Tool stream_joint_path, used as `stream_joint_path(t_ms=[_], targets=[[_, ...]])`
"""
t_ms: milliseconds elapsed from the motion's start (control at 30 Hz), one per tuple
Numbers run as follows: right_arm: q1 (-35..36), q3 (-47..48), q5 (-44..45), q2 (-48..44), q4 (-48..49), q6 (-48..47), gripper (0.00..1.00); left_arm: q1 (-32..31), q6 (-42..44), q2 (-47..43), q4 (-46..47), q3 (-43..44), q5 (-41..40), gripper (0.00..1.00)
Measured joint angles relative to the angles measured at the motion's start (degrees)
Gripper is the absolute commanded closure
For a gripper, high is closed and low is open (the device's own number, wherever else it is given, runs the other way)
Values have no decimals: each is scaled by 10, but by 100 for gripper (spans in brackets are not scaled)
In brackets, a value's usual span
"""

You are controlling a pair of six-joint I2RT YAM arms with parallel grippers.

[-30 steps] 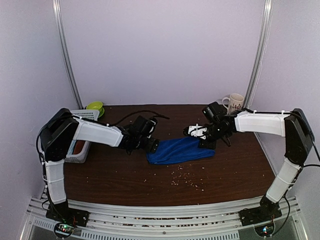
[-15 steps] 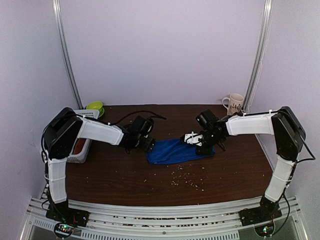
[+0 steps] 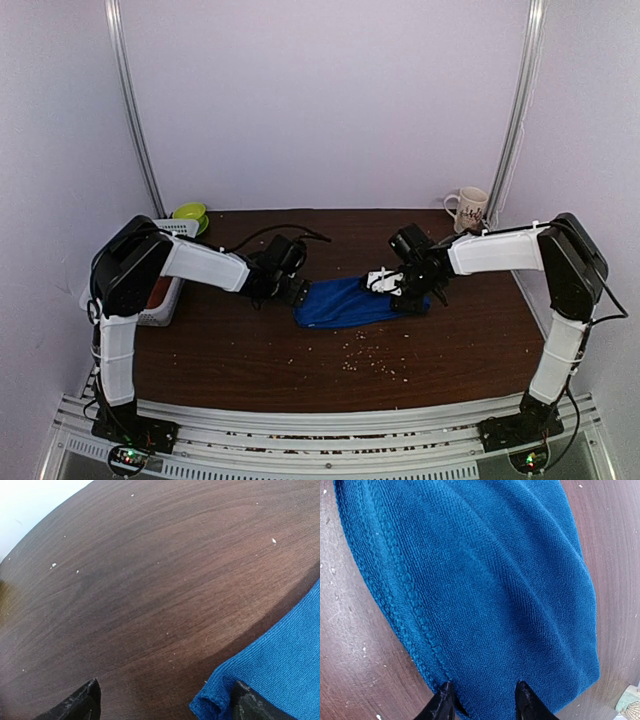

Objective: Roll the towels
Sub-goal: Smooth out the towel at the center of the board.

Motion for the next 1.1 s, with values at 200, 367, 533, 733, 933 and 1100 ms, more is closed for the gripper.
stream_joint_path(t_ms=[200, 367, 533, 733, 933, 1100], targets=[[4, 0, 6, 10, 0, -6, 80, 0, 0, 2, 4, 1, 0, 7], [7, 0, 7, 12, -3, -10, 100, 2, 0, 2, 6, 1, -1, 7], [7, 0, 6, 12, -10, -16, 100, 3, 0, 3, 7, 2, 0, 7], [7, -2, 3, 7, -23, -29, 100, 7, 0, 7, 7, 8, 0, 7], [7, -8, -6, -14, -39, -44, 100, 12, 2, 14, 5, 17, 0, 7], [7, -7, -11, -15, -56, -50, 75, 15, 2, 21, 5, 26, -2, 3]])
